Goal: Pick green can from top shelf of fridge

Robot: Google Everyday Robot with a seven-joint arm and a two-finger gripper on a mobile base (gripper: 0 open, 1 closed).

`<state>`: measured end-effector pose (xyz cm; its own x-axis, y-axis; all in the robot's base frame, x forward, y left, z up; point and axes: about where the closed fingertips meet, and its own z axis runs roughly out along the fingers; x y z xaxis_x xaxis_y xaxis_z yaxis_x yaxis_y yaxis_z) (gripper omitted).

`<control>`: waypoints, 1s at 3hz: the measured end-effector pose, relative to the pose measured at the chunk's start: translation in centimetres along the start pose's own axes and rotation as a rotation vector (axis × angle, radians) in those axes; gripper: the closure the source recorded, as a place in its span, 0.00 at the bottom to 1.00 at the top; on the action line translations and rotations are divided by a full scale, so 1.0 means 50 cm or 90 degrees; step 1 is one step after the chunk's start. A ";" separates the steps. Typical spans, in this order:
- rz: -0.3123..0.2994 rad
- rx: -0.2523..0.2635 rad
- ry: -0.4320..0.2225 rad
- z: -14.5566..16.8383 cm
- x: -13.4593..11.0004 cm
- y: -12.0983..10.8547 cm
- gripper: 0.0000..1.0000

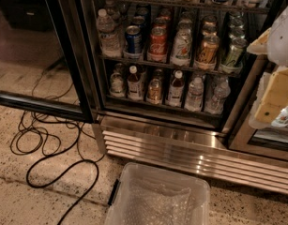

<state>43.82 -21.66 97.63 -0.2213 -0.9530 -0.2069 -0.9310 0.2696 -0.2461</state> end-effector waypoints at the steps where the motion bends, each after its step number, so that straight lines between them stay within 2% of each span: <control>1: 0.000 0.000 0.000 0.000 0.000 0.000 0.00; 2: 0.015 0.019 -0.006 0.009 -0.013 -0.004 0.00; 3: 0.049 0.037 -0.046 0.024 -0.039 -0.034 0.00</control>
Offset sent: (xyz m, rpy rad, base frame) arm 0.0103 0.0141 -0.0100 0.0213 -0.0506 -0.0645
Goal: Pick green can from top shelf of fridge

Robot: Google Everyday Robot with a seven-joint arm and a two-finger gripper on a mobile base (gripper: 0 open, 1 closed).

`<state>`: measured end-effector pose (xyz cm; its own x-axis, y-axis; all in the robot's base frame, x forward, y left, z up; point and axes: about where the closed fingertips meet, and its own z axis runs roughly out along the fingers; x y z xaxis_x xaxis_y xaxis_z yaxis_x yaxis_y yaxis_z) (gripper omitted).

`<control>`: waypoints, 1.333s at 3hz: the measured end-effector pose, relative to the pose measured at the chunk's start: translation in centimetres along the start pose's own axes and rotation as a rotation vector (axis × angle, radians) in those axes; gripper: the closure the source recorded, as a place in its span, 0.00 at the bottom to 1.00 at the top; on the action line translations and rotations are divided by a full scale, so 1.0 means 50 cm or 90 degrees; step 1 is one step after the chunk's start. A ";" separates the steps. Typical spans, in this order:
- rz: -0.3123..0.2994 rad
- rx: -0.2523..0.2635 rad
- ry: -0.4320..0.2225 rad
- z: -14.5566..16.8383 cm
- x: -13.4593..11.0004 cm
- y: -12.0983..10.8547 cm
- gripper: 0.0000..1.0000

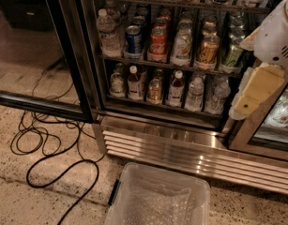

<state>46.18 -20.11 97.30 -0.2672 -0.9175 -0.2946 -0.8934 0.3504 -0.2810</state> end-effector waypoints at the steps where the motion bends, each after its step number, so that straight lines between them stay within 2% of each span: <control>1: -0.005 -0.031 -0.055 0.026 -0.040 -0.014 0.00; 3: 0.001 -0.030 -0.082 0.043 -0.061 -0.005 0.00; 4: 0.031 -0.008 -0.108 0.087 -0.119 0.019 0.00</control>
Offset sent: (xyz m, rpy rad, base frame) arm 0.0139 0.0149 -0.0033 0.0723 0.0092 0.0363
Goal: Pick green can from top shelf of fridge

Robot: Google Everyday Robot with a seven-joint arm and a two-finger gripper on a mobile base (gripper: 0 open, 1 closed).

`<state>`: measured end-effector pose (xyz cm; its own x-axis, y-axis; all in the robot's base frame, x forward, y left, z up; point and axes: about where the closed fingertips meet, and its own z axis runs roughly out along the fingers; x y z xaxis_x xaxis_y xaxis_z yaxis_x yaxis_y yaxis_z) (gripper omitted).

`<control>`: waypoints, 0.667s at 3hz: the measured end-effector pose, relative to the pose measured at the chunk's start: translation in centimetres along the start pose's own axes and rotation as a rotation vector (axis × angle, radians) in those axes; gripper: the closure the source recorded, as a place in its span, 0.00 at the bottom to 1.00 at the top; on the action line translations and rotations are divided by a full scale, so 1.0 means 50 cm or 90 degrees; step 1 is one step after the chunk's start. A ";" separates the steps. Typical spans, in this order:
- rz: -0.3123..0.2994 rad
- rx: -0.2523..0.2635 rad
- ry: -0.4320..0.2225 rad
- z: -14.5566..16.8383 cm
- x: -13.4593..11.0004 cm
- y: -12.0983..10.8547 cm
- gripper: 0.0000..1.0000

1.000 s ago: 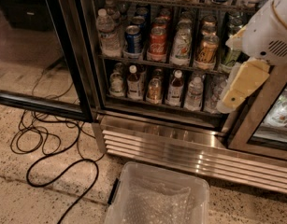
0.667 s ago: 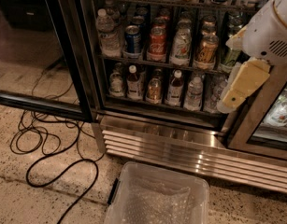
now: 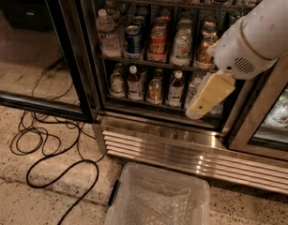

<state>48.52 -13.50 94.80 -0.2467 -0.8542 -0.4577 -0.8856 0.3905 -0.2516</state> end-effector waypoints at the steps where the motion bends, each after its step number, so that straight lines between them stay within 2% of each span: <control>1: 0.071 0.066 -0.067 0.104 -0.134 -0.018 0.00; 2: 0.070 0.066 -0.067 0.104 -0.135 -0.017 0.00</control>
Offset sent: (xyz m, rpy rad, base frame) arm 0.0657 0.1044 -0.0272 0.1415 -0.0973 -0.1388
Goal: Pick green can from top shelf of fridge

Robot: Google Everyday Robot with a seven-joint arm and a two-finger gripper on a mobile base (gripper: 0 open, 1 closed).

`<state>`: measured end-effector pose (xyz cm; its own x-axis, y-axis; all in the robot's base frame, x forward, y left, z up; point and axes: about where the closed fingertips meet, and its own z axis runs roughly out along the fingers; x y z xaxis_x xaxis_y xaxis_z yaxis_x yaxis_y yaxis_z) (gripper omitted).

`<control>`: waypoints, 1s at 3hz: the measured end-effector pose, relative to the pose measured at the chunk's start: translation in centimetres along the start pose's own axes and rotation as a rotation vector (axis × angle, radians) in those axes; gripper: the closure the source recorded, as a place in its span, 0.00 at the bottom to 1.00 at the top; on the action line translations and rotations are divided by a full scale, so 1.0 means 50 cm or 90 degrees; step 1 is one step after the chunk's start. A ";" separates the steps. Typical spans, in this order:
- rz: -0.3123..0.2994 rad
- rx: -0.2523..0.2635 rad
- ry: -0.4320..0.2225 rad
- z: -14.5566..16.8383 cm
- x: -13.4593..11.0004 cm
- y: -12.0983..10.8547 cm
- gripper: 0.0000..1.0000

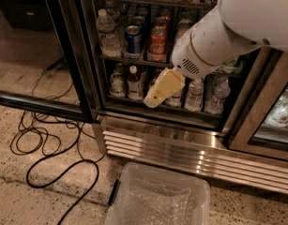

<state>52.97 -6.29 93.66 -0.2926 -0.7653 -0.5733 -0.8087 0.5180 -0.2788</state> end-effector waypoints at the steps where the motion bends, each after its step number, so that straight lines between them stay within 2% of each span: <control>1: 0.030 0.020 -0.029 0.026 -0.011 -0.004 0.00; 2: 0.088 0.063 -0.050 0.104 0.002 -0.012 0.00; 3: 0.097 0.132 -0.082 0.155 -0.009 -0.046 0.00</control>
Offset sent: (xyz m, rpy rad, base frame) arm 0.1008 0.0210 -0.0388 0.3771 -0.2485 -0.4494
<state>58.94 -4.17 88.58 -0.3246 -0.6254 -0.7096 -0.6355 0.6998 -0.3261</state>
